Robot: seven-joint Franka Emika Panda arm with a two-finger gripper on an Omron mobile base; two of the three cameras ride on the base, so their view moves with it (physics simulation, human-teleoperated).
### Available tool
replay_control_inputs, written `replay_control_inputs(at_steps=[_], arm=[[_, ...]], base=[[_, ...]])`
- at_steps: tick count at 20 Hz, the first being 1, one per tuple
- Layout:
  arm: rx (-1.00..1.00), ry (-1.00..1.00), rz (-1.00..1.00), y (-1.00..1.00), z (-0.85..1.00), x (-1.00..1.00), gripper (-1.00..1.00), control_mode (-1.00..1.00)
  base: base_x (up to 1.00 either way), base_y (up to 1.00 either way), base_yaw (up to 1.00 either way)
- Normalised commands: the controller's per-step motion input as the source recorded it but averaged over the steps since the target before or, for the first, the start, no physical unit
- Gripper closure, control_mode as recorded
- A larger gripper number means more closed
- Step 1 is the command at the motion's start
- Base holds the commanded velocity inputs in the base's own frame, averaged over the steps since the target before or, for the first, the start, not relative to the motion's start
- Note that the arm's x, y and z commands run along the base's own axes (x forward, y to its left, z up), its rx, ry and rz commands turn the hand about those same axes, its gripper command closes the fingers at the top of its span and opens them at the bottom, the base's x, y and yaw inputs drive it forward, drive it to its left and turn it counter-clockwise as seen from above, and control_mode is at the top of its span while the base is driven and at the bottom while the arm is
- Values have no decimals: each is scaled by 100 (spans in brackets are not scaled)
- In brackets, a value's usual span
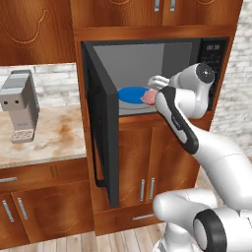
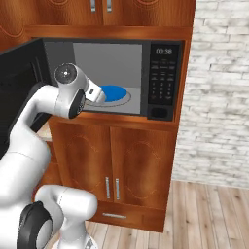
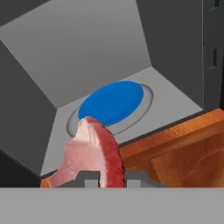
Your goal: Transport the steak from the fridge to the microwave and turn on the microwave.
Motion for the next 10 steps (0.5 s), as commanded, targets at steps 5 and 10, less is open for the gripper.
replay_control_inputs(at_steps=[5, 10], arm=[[0, -6, -2, 12, -12, 35, 100, -100], [0, 0, -2, 1, -8, 37, 100, -100]], base=[[0, 0, 0], [0, 0, 0]])
